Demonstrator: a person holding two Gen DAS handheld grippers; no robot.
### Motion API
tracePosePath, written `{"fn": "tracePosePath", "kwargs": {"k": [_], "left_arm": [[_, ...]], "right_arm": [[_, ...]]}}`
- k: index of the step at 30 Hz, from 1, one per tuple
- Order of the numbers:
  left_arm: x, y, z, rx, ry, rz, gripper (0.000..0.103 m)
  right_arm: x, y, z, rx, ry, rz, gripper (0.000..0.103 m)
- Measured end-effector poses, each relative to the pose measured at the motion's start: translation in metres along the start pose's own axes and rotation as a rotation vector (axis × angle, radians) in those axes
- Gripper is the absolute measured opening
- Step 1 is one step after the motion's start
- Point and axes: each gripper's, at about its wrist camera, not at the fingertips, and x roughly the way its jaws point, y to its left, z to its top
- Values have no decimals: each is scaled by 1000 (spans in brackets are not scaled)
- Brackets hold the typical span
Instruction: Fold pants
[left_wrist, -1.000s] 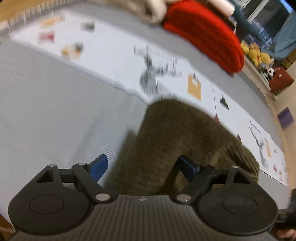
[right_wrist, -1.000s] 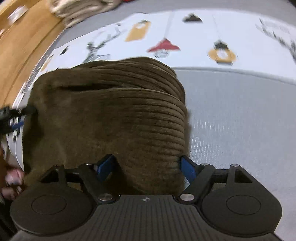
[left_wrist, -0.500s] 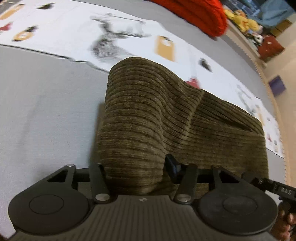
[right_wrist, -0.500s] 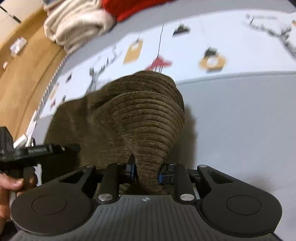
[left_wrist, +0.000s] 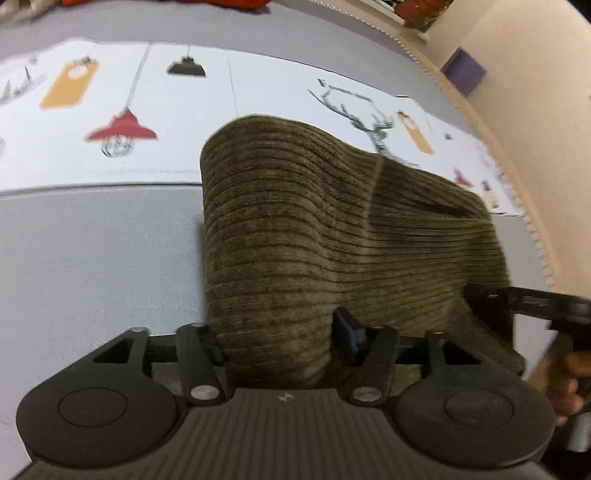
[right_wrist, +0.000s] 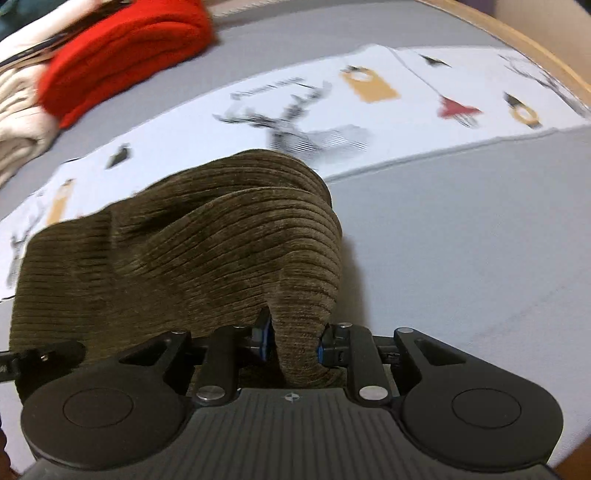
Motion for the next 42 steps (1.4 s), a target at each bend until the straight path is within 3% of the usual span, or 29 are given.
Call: {"fn": "tracePosePath", "kwargs": {"k": [3, 5, 7, 8, 10, 11, 12, 13, 15, 16, 17, 18, 19, 22, 26, 29, 30, 33, 37, 42], "left_arm": [[-15, 5, 3, 11, -49, 105, 85], [-30, 8, 7, 37, -126, 151, 84], [-49, 2, 8, 101, -220, 185, 81], [-57, -1, 6, 138, -266, 188, 77], [-66, -7, 6, 195, -322, 156, 56], [-67, -12, 4, 228, -333, 117, 37], [-67, -14, 3, 256, -331, 78, 26], [-66, -17, 1, 287, -325, 45, 22], [-59, -22, -6, 359, -285, -15, 20], [-48, -25, -4, 382, -220, -44, 20], [-31, -25, -7, 397, -109, -47, 22], [-14, -24, -11, 414, -32, -4, 21], [-3, -26, -17, 454, -2, 55, 21], [-5, -36, -19, 493, -16, 101, 22], [-14, -39, -12, 431, -22, 75, 33], [-14, -43, -9, 440, -22, 72, 38], [-13, -43, -10, 452, -18, 77, 38], [-8, -45, -11, 470, -11, 71, 42], [-7, -43, -11, 484, -2, 52, 42], [-5, -37, -16, 501, 1, 36, 42]], "right_arm": [[-15, 1, -6, -53, -44, -18, 39], [-29, 10, -5, -123, -107, -50, 41], [-46, 14, -12, -183, -146, -9, 41], [-52, 19, -16, -214, -152, 29, 40], [-52, 26, -31, -309, -117, 93, 40], [-43, 29, -39, -360, -51, 95, 39], [-29, 30, -51, -411, 46, 80, 39], [-16, 30, -65, -469, 103, 44, 40], [-15, 36, -78, -570, 82, 12, 39], [-17, 38, -78, -593, 81, 11, 39], [-19, 37, -75, -580, 92, 21, 40], [-20, 33, -71, -549, 105, 37, 40], [-22, 28, -66, -514, 126, 54, 40], [-33, 17, -35, -408, 144, 129, 39], [-57, -11, 25, -194, -48, 182, 49], [-41, -39, 65, -9, -113, 197, 55], [-30, -46, 73, 32, -96, 204, 55], [15, -53, 85, 76, 64, 241, 57], [35, -42, 97, 65, 54, 217, 62], [68, -30, 115, 74, 44, 213, 39]]}}
